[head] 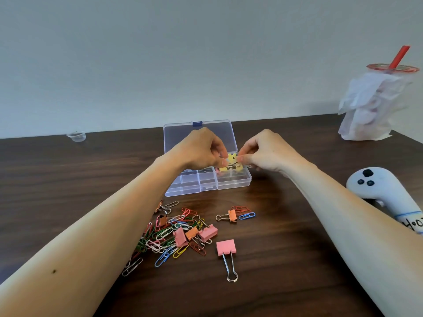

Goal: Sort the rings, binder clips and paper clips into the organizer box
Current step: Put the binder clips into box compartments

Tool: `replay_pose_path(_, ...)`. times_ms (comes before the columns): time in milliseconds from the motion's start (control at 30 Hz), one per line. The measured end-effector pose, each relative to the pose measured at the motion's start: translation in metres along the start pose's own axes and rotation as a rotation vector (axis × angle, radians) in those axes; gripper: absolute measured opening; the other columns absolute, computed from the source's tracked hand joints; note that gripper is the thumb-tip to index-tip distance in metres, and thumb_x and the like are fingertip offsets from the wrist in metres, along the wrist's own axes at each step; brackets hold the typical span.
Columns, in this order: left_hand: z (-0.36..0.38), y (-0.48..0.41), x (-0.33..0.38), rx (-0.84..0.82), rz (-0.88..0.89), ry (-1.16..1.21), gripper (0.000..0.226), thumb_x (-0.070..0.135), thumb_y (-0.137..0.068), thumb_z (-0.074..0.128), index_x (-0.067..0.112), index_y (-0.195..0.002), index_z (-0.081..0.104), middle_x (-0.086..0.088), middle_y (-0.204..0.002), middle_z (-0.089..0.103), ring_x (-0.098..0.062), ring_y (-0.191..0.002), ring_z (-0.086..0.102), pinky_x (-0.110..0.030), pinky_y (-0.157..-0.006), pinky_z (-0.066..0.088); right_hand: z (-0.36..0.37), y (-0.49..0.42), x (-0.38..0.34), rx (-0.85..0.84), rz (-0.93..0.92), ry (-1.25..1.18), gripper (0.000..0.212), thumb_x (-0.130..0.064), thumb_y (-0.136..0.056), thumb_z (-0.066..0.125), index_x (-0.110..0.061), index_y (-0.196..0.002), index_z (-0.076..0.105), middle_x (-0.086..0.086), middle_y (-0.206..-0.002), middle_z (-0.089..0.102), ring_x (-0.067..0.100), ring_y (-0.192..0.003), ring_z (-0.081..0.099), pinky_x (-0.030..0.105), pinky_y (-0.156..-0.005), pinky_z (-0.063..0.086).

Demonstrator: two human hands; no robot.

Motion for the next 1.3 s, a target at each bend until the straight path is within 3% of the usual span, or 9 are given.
replay_pose_path(100, 0.001, -0.001, 0.0, 0.004, 0.015, -0.028, 0.011, 0.024, -0.08, 0.078, 0.015, -0.086, 0.078, 0.003, -0.079, 0.073, -0.006, -0.067, 0.062, -0.011, -0.058, 0.041, 0.005, -0.001, 0.002, -0.061, 0.012, 0.038, 0.006, -0.021, -0.085, 0.075, -0.019, -0.079, 0.077, -0.004, -0.063, 0.068, 0.016, -0.057, 0.064, 0.031, -0.062, 0.059)
replay_pose_path(300, 0.001, -0.001, -0.001, 0.023, 0.026, -0.028, 0.01, 0.025, -0.079, 0.079, 0.017, -0.083, 0.078, 0.005, -0.078, 0.074, -0.004, -0.067, 0.064, -0.011, -0.06, 0.044, 0.005, -0.002, 0.004, -0.061, 0.01, 0.016, 0.006, -0.023, -0.083, 0.075, -0.018, -0.081, 0.078, 0.002, -0.063, 0.071, 0.016, -0.058, 0.066, 0.031, -0.063, 0.061)
replay_pose_path(567, -0.021, 0.028, 0.006, 0.006, 0.025, 0.02, 0.011, 0.029, -0.079, 0.079, 0.018, -0.082, 0.078, 0.005, -0.079, 0.074, -0.004, -0.069, 0.064, -0.009, -0.058, 0.045, 0.001, 0.011, -0.02, -0.067, -0.093, 0.033, 0.008, -0.024, -0.083, 0.076, -0.024, -0.074, 0.076, -0.02, -0.046, 0.061, 0.0, -0.044, 0.054, 0.022, -0.056, 0.042)
replay_pose_path(667, -0.028, 0.056, 0.005, -0.06, -0.005, 0.001, 0.017, 0.032, -0.079, 0.078, 0.016, -0.086, 0.078, 0.005, -0.082, 0.075, -0.002, -0.069, 0.062, -0.006, -0.058, 0.045, 0.009, 0.03, -0.037, -0.149, -0.163, 0.044, 0.012, -0.03, -0.081, 0.078, -0.022, -0.073, 0.076, -0.016, -0.053, 0.065, -0.002, -0.045, 0.055, 0.022, -0.055, 0.042)
replay_pose_path(800, -0.024, 0.1, 0.0, -0.214, -0.015, -0.021, 0.017, 0.037, -0.075, 0.081, 0.021, -0.081, 0.078, 0.01, -0.075, 0.074, 0.004, -0.063, 0.06, -0.015, -0.064, 0.045, 0.021, 0.063, -0.057, -0.293, -0.238, 0.068, 0.025, -0.041, -0.077, 0.08, -0.019, -0.066, 0.074, -0.008, -0.053, 0.063, 0.003, -0.046, 0.053, 0.025, -0.054, 0.045)
replay_pose_path(900, -0.014, 0.124, -0.001, -0.37, -0.017, -0.034, 0.025, 0.039, -0.07, 0.085, 0.026, -0.089, 0.077, 0.007, -0.084, 0.074, 0.004, -0.059, 0.059, -0.011, -0.058, 0.042, 0.036, 0.094, -0.064, -0.514, -0.216, 0.043, 0.029, -0.042, -0.073, 0.083, -0.014, -0.077, 0.075, -0.002, -0.061, 0.066, 0.007, -0.054, 0.06, 0.026, -0.054, 0.053)
replay_pose_path(1000, -0.008, 0.133, 0.001, -0.41, 0.001, -0.053, 0.036, 0.039, -0.064, 0.088, 0.028, -0.096, 0.075, 0.007, -0.087, 0.069, 0.002, -0.058, 0.054, -0.011, -0.056, 0.04, 0.048, 0.118, -0.067, -0.632, -0.227, 0.037, 0.035, -0.041, -0.066, 0.088, -0.017, -0.087, 0.074, 0.007, -0.073, 0.068, 0.01, -0.061, 0.06, 0.026, -0.054, 0.053)
replay_pose_path(1100, 0.0, 0.132, 0.002, -0.422, 0.015, -0.134, 0.038, 0.039, -0.061, 0.09, 0.029, -0.094, 0.075, 0.007, -0.083, 0.064, -0.004, -0.062, 0.051, -0.013, -0.055, 0.039, 0.053, 0.126, -0.064, -0.607, -0.267, 0.145, 0.038, -0.048, -0.062, 0.088, -0.026, -0.089, 0.073, 0.003, -0.08, 0.071, 0.004, -0.06, 0.056, 0.018, -0.055, 0.044)
replay_pose_path(1300, 0.003, 0.126, 0.0, -0.407, 0.004, -0.187, 0.03, 0.036, -0.068, 0.086, 0.024, -0.094, 0.076, 0.013, -0.071, 0.065, 0.009, -0.052, 0.053, -0.006, -0.049, 0.038, 0.049, 0.118, -0.062, -0.471, -0.277, 0.142, 0.027, -0.048, -0.073, 0.081, -0.024, -0.084, 0.075, -0.003, -0.075, 0.071, 0.0, -0.057, 0.053, 0.012, -0.054, 0.04)
Point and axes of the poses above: each hand's wrist, its own y-axis away from the middle knuckle, its own z-axis out of the palm, x = y × z, the point moved 8 cm from there along -y, towards the middle knuckle
